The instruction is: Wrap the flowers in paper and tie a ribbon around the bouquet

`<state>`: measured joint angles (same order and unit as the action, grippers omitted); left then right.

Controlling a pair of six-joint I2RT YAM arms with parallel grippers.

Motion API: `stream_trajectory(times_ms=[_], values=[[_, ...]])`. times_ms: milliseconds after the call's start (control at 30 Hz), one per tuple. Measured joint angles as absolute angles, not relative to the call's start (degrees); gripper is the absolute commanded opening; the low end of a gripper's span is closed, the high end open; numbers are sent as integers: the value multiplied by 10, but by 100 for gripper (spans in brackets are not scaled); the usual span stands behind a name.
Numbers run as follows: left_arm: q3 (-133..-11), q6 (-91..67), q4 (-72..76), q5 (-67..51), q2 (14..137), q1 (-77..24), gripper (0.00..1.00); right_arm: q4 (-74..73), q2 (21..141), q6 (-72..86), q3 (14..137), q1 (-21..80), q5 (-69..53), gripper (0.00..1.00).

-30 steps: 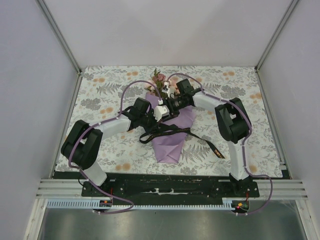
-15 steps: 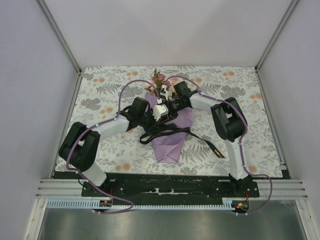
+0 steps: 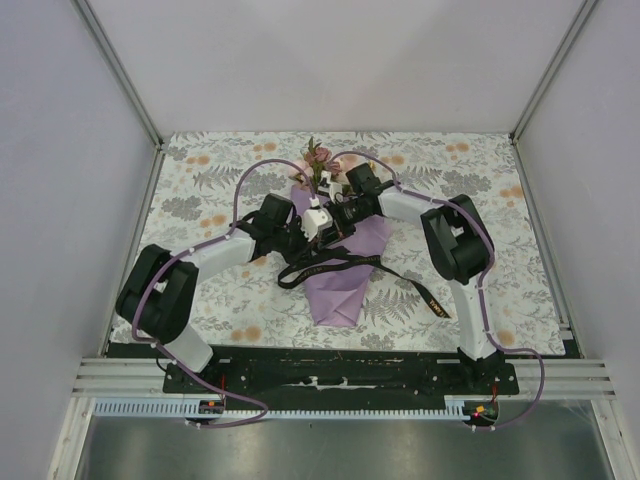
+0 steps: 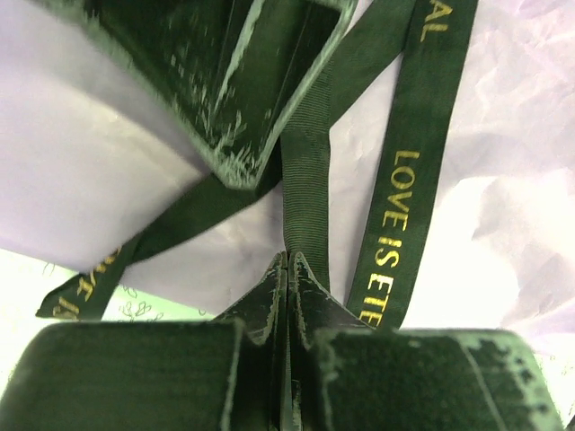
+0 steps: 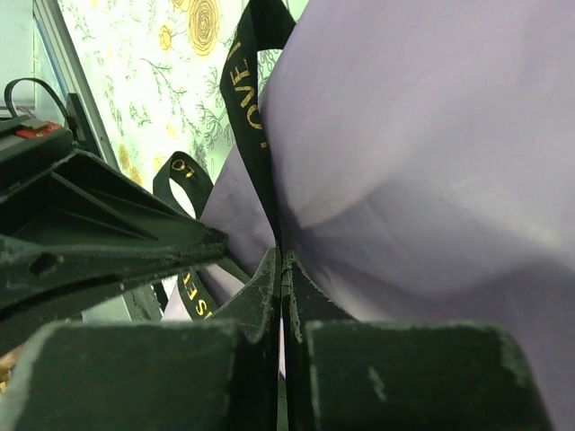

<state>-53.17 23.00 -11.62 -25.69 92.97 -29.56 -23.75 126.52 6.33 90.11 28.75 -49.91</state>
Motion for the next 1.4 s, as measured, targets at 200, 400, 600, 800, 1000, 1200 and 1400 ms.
stream_trajectory(times_ms=[200,400,600,800,1000,1200,1400], values=[[-528,230,-144,-245,923,-276,2,-241,1263,64,901,262,-499,0],[-529,230,-155,-228,923,-271,2,-246,1244,63,902,235,-507,0],[-542,216,-169,-225,923,-267,2,-251,1226,64,902,234,-537,0],[-561,152,-141,-234,932,-266,2,-256,1223,65,902,243,-564,0],[-566,99,-107,-244,971,-266,2,-273,1223,63,902,251,-567,33],[-566,83,-90,-244,984,-266,2,-319,1223,26,903,251,-548,44],[-561,81,-70,-245,984,-266,2,-368,1223,-24,931,232,-490,37]])
